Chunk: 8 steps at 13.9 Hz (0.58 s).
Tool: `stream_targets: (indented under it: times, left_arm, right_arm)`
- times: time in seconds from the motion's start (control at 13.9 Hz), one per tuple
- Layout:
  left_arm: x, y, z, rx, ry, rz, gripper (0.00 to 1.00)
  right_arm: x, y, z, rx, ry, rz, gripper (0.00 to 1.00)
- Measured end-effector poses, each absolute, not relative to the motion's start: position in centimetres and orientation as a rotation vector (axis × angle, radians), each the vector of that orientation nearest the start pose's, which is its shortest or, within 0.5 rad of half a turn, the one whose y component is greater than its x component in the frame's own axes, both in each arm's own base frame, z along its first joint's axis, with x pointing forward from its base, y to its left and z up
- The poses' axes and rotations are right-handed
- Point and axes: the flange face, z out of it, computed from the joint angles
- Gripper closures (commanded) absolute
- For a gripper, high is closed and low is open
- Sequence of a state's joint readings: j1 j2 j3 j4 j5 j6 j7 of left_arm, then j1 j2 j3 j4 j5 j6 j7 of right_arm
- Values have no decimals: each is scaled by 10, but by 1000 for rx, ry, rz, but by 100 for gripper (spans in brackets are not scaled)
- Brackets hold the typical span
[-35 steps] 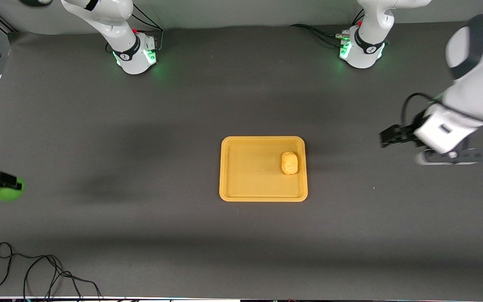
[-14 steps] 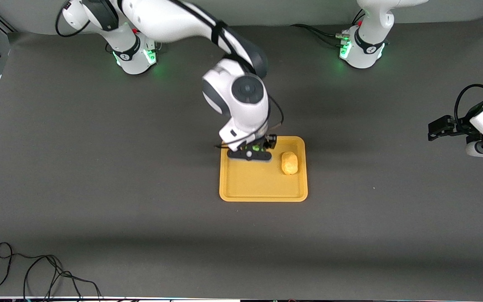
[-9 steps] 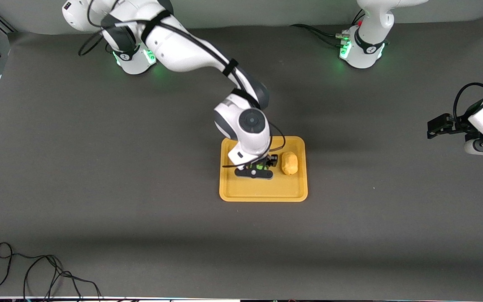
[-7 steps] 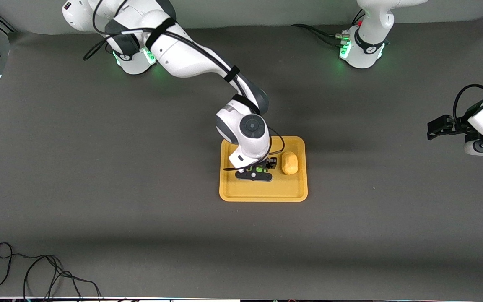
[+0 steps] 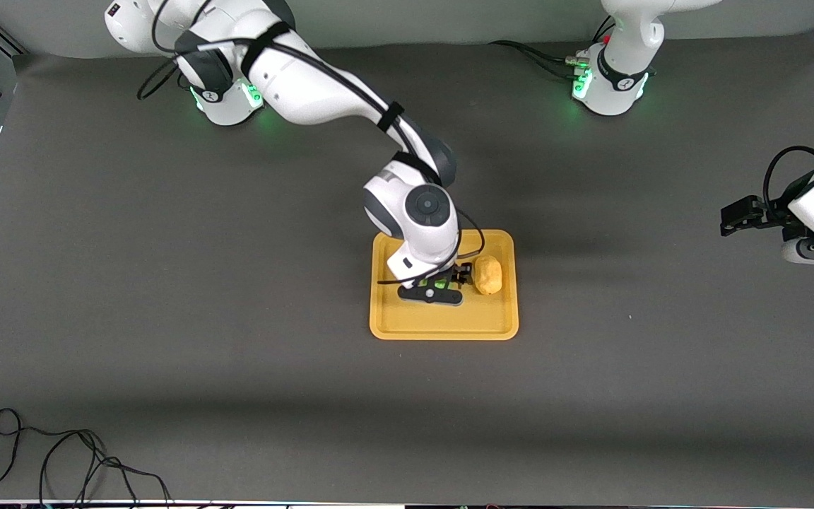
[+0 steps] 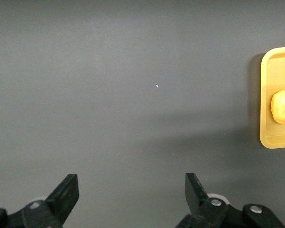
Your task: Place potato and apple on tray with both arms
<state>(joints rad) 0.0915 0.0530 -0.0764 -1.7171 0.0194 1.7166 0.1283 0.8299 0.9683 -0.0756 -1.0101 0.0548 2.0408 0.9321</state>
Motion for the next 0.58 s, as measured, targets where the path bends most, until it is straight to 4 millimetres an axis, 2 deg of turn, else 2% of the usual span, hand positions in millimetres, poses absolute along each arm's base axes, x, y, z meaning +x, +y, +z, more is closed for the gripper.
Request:
stream_targets:
  times: [0.14, 0.29, 0.36, 0.5, 0.58]
  left_arm:
    - [574, 11, 538, -3124, 183, 85, 0]
    - [573, 11, 538, -3124, 183, 84, 0]
    - [573, 11, 538, -3124, 185, 82, 0]
    - [569, 11, 538, -3122, 192, 67, 0]
    - [567, 11, 538, -3121, 194, 66, 0]
  right_arm:
    - [556, 545, 347, -3096, 276, -65, 0]
    - [550, 522, 434, -3091, 303, -65, 0]
    - [548, 506, 471, -3095, 327, -72, 0]
    - [546, 459, 527, -3139, 338, -49, 0]
    - [551, 429, 545, -3167, 308, -44, 0]
